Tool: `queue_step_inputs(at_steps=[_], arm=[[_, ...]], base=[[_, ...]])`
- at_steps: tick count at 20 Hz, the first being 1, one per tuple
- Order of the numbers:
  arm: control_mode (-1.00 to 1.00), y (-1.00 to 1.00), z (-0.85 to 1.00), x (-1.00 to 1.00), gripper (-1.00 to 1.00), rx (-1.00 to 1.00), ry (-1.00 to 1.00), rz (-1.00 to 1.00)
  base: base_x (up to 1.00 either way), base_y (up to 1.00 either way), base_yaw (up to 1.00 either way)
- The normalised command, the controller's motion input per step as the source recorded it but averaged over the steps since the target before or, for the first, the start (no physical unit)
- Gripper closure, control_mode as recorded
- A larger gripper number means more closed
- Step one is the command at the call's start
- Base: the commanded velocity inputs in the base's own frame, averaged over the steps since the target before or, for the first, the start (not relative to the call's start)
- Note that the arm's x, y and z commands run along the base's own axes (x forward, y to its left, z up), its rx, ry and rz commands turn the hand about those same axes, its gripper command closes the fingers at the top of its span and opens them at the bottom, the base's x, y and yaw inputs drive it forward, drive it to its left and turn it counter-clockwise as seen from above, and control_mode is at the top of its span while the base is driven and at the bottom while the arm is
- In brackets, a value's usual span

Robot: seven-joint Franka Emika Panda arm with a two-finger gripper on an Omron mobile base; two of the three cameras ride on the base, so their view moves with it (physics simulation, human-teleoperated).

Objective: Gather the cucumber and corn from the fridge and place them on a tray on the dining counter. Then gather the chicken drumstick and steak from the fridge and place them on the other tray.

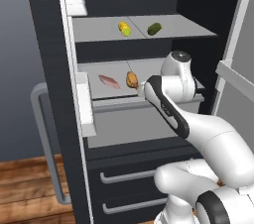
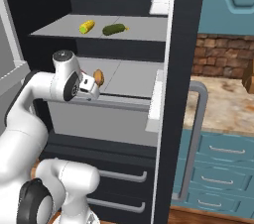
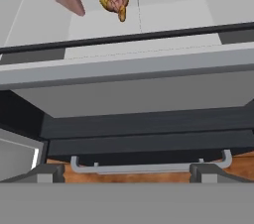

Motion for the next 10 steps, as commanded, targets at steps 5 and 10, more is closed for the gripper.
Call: queue_step_inputs(at_steps=[5,10], arm=[[1.00,0.00,0.00,0.00,-1.00,0.00,0.00,0.00],[-1.00,0.00,0.00,0.00,-1.00,0.00,0.00,0.00]], base=[[0.00,0.00,0.00],[0.00,0.00,0.00]])
